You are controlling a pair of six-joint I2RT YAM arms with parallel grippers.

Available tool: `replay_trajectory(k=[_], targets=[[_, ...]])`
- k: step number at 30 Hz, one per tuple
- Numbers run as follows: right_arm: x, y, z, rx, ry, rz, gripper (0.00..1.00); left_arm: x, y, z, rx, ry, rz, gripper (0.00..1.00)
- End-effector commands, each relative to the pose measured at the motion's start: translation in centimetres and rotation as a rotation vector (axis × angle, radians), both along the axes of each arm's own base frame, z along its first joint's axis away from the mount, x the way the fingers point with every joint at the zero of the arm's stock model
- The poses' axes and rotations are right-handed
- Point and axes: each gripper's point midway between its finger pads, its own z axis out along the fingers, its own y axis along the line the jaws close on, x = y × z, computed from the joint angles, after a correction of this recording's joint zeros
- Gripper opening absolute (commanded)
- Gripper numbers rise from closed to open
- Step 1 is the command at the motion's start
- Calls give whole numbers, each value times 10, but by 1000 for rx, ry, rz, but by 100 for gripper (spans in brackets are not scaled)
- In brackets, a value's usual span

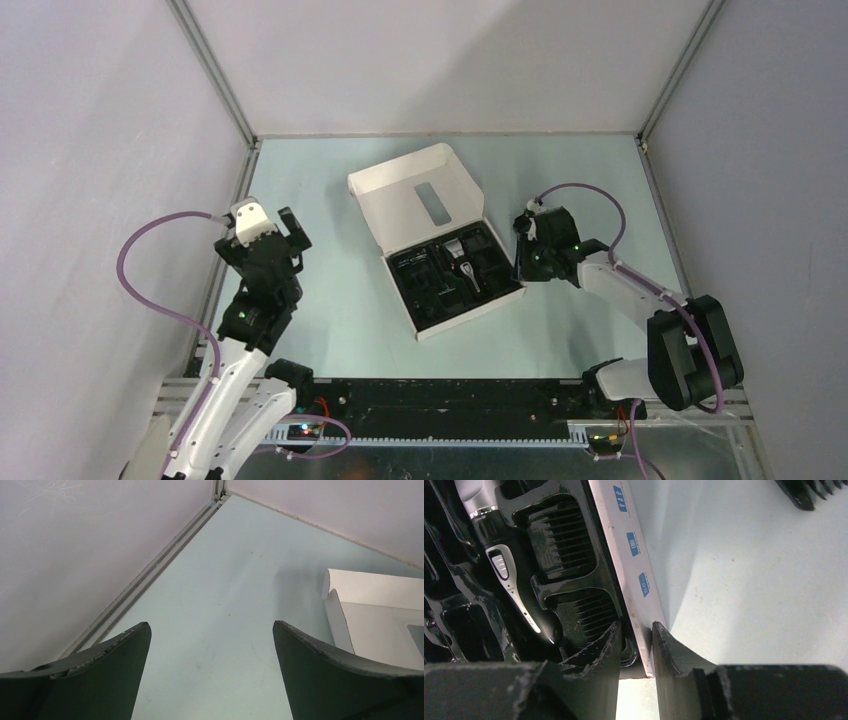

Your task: Sort the hair-cutting tools

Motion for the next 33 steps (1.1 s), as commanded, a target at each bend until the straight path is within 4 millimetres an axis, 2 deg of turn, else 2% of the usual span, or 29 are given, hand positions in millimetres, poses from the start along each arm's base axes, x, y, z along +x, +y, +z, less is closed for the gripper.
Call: replay_trajectory(k=[1, 5, 8, 10, 12, 13, 16, 17, 20, 28, 33], targets=[[15, 27, 12, 46, -62, 51, 32, 2, 2, 12, -9, -40, 8, 99], [28, 31, 19, 30, -76, 41, 32, 0, 2, 14, -11, -47, 9, 99], [42, 30, 37, 23, -114, 8, 37, -1, 3, 15, -11, -52, 11, 99], [51, 22, 48, 7, -137, -53, 43, -2, 3, 16, -12, -55, 12, 99], [63, 3, 56, -51, -169, -170, 51, -2, 3, 17, -16, -61, 10, 99], [68, 0, 60, -48, -172, -212, 54, -3, 3, 18, -18, -64, 9, 99], [81, -20, 63, -80, -178, -342, 59, -4, 3, 19, -23, -72, 8, 99], [86, -20, 65, -70, -167, -377, 60, -5, 4, 20, -24, -76, 8, 99], [92, -23, 60, -76, -113, -401, 62, -6, 3, 21, -28, -81, 7, 99], [110, -45, 20, -114, 5, -595, 60, -8, 4, 23, -32, -89, 10, 99], [126, -55, 15, -64, 1, -696, 56, -7, 3, 21, -32, -84, 7, 99]])
